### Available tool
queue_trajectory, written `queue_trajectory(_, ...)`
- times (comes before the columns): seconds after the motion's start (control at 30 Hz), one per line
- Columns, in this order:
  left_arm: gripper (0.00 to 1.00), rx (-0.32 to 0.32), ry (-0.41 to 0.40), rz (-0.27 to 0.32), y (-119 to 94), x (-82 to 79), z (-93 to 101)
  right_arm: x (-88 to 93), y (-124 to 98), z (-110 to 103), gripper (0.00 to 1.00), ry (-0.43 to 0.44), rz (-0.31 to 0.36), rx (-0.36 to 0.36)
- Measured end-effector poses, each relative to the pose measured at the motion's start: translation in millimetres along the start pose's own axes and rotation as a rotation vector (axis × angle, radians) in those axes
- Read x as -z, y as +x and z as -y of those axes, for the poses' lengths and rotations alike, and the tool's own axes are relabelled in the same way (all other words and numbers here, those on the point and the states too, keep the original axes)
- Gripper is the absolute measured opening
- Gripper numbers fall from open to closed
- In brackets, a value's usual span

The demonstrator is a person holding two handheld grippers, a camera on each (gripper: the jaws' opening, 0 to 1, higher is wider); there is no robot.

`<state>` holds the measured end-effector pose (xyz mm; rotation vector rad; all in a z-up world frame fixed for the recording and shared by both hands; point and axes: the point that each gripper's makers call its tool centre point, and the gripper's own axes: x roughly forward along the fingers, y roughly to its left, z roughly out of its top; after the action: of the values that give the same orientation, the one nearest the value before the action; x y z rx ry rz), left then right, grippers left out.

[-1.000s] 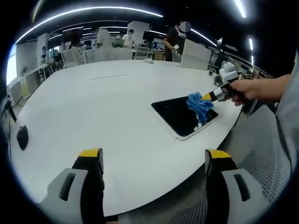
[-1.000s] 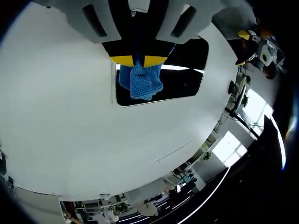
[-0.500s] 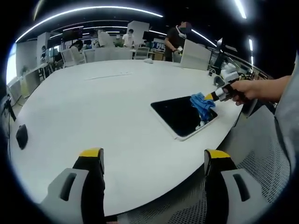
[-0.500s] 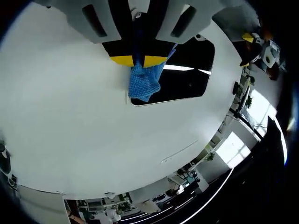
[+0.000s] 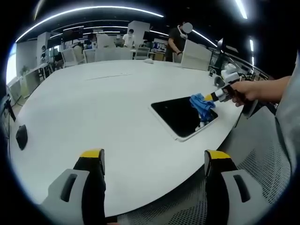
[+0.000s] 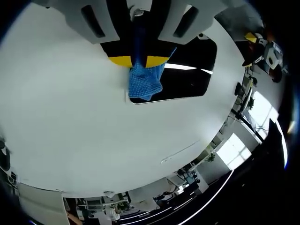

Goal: Wipe the mirror surface with the cleaning cloth until all visible marks leave the cleaned area.

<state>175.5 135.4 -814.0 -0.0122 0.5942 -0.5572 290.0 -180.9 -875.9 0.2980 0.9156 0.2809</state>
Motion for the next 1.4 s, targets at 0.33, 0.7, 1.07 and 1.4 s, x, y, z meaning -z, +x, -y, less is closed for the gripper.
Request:
queue_trajectory(0.33,0.86,0.002,0.002,0.017,-1,-2.7,-1.0,8.0,-5,-10,0.0,-0.059,-0.035,0.017)
queue_trajectory(0.7,0.88,0.015,0.001,0.009,1,0.2,-0.9,25.8,-18,-13,0.0,-0.037,-0.046,0.003)
queue_trajectory(1.07,0.94,0.017,-0.002,0.01,1,-0.5,0.5,35.9,-22,-13,0.0,-0.017,-0.051,-0.003)
queue_trajectory(1.4,0.95,0.009,-0.005,0.011,1,-2.1,2.0,50.1,-30,-13,0.0,0.014,-0.053,-0.013)
